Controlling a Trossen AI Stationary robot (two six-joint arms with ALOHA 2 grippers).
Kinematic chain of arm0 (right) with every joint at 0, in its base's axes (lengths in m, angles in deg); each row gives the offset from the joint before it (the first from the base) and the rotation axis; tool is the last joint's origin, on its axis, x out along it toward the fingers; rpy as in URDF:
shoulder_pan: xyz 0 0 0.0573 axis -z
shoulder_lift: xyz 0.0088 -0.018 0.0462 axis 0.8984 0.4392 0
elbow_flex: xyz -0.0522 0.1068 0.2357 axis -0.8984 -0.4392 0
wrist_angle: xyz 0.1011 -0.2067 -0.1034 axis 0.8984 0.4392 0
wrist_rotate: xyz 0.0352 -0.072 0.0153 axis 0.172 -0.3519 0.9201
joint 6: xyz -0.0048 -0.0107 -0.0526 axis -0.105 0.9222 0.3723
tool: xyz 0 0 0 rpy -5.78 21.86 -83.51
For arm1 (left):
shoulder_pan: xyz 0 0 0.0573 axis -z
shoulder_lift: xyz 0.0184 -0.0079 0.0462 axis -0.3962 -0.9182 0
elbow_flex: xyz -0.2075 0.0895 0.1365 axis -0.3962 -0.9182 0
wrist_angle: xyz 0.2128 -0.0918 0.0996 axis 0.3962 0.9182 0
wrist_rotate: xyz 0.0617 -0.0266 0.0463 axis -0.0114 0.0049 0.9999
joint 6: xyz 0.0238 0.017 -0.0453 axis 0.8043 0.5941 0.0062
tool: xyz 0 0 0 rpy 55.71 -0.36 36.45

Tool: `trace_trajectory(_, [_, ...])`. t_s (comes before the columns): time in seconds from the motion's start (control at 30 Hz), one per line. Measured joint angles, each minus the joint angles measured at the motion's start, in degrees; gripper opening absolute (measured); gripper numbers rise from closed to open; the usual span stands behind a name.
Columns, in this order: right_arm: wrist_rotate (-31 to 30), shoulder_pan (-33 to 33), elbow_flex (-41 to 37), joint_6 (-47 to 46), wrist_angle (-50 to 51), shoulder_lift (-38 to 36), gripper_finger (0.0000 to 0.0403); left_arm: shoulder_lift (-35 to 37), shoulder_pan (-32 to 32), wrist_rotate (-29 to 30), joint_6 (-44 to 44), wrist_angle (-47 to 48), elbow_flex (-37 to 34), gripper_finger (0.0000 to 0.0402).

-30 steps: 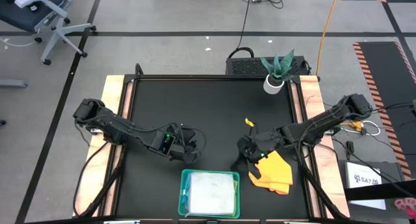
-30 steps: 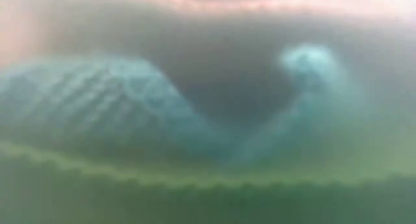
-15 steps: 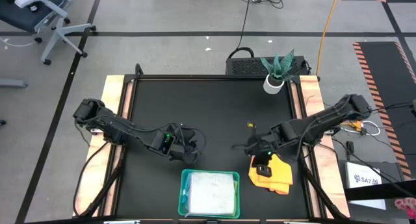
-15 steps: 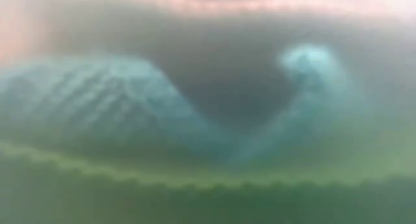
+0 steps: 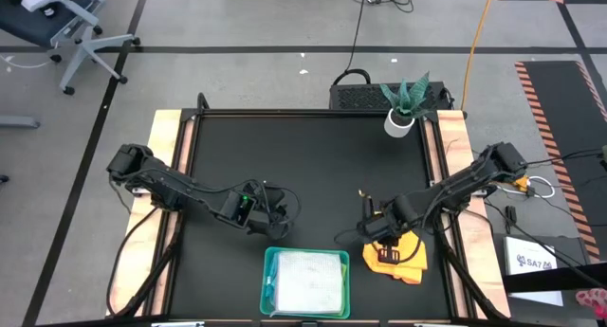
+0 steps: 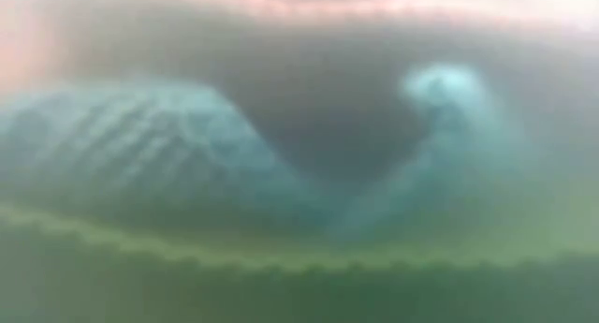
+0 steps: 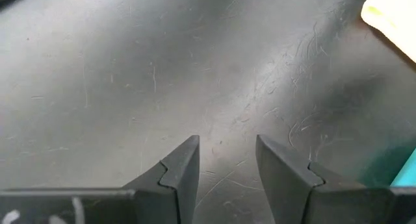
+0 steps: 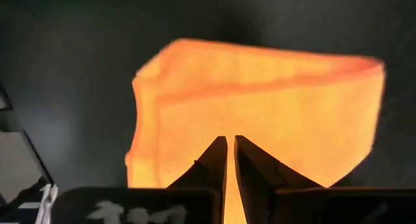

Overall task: Fold microfiber towels
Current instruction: Fold the orange microfiber cloth

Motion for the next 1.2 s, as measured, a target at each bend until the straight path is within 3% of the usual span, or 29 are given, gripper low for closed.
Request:
trace_trajectory(0.27, [6.0, -1.1, -4.1, -2.7, -9.9, 1.6, 0.0033, 0.0, 0.0, 0.0, 0.4, 0.2, 0.0, 0.0154])
trace_trajectory(0.6, [5.9, -1.6, -6.7, -5.7, -14.0, 1.6, 0.0135, 0.0, 0.0, 0.0, 1.3, 0.5, 0.0, 0.0154])
trace_trajectory(0.77, [5.9, -4.0, -8.2, -7.6, -16.0, 1.6, 0.0167, 0.0, 0.0, 0.0, 1.4, 0.5, 0.0, 0.0154])
trace_trajectory(1.2, [2.7, -5.6, -15.6, -13.5, -27.2, 1.6, 0.0174, 0.0, 0.0, 0.1, 1.8, 0.4, 0.0, 0.0154])
